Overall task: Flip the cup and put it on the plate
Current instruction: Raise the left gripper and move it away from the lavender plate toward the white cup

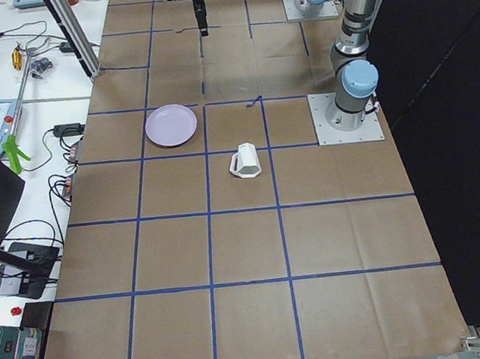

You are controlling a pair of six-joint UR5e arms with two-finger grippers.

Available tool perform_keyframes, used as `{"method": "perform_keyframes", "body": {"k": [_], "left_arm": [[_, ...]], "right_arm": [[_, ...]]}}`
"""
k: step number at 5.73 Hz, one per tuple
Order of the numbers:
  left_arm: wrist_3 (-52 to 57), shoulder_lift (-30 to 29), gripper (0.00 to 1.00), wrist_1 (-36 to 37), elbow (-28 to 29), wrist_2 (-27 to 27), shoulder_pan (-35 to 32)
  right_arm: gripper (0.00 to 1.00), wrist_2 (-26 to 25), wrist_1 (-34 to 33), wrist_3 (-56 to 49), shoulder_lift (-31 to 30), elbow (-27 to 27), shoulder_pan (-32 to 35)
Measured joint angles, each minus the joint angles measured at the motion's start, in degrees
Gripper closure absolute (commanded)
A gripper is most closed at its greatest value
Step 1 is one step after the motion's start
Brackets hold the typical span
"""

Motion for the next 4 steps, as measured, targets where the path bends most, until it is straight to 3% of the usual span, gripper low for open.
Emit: {"method": "perform_keyframes", "body": {"k": [4], "left_arm": [[0.5,0.2,0.01,0.0,-0.7,0.0,0.1]], "right_arm": [[0.0,0.0,0.0,0.0,0.0,0.0,0.0]]}}
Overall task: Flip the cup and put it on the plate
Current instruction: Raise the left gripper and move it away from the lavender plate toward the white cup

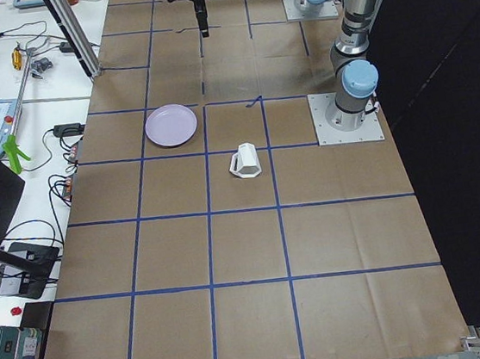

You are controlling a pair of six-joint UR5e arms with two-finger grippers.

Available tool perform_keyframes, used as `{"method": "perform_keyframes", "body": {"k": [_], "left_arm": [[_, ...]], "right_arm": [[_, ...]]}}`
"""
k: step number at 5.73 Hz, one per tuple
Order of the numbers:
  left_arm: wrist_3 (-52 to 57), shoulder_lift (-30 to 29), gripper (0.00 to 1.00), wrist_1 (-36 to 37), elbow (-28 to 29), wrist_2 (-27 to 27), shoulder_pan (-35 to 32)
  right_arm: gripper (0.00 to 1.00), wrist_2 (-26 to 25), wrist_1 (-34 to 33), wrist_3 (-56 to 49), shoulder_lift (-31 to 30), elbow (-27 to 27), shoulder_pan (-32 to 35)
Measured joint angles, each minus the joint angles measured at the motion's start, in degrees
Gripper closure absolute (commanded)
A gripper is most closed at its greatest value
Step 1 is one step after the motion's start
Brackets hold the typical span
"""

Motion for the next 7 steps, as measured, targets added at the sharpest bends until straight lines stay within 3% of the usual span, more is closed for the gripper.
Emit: {"method": "perform_keyframes", "body": {"k": [3,7], "left_arm": [[4.5,1.7,0.01,-0.6,-0.6,0.0,5.2],[31.7,3.5,0.01,-1.6,-2.9,-0.3,28.3]], "right_arm": [[0.0,0.0,0.0,0.0,0.0,0.0,0.0],[0.0,0.0,0.0,0.0,0.0,0.0,0.0]]}}
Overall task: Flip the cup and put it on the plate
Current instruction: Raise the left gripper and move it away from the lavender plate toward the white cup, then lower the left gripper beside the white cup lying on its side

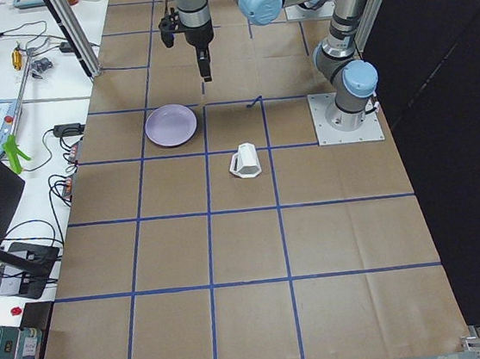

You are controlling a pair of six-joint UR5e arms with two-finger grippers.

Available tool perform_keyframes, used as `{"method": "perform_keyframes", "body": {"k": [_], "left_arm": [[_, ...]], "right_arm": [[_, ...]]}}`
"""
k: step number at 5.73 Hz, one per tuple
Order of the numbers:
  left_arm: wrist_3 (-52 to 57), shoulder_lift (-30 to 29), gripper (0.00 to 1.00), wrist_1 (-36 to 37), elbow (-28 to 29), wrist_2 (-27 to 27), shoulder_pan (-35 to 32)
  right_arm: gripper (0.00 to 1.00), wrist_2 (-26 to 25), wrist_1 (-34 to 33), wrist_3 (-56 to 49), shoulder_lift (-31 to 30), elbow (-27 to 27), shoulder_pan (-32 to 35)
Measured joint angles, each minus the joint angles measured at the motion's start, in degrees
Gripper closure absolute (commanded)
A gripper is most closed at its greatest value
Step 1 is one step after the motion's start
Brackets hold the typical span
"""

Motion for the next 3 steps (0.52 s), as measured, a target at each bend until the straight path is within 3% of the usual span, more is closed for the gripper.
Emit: {"method": "perform_keyframes", "body": {"k": [3], "left_arm": [[25.0,-1.0,0.01,-1.0,-3.5,-1.4,19.3]], "right_arm": [[0.0,0.0,0.0,0.0,0.0,0.0,0.0]]}}
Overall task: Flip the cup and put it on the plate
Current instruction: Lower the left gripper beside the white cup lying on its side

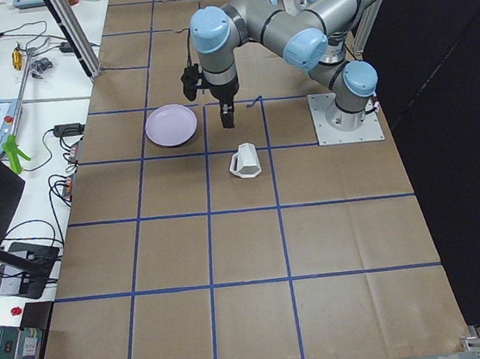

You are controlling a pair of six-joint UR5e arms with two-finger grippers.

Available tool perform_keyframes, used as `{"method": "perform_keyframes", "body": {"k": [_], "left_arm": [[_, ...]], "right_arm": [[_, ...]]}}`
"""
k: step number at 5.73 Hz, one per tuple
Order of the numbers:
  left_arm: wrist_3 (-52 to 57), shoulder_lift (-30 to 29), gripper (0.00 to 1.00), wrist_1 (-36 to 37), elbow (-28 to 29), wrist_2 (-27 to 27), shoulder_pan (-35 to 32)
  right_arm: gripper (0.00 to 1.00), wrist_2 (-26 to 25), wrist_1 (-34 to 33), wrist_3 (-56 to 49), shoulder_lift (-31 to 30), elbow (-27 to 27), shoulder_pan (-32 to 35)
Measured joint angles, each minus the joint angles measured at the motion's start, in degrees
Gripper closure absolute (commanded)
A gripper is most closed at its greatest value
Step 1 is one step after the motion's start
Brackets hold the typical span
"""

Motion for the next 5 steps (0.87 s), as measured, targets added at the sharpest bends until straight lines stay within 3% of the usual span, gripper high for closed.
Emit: {"method": "perform_keyframes", "body": {"k": [3,5], "left_arm": [[10.2,-4.5,0.01,-0.7,-0.4,-5.0,7.1],[18.2,-13.3,0.01,-5.8,-0.4,-13.8,11.8]], "right_arm": [[0.0,0.0,0.0,0.0,0.0,0.0,0.0],[0.0,0.0,0.0,0.0,0.0,0.0,0.0]]}}
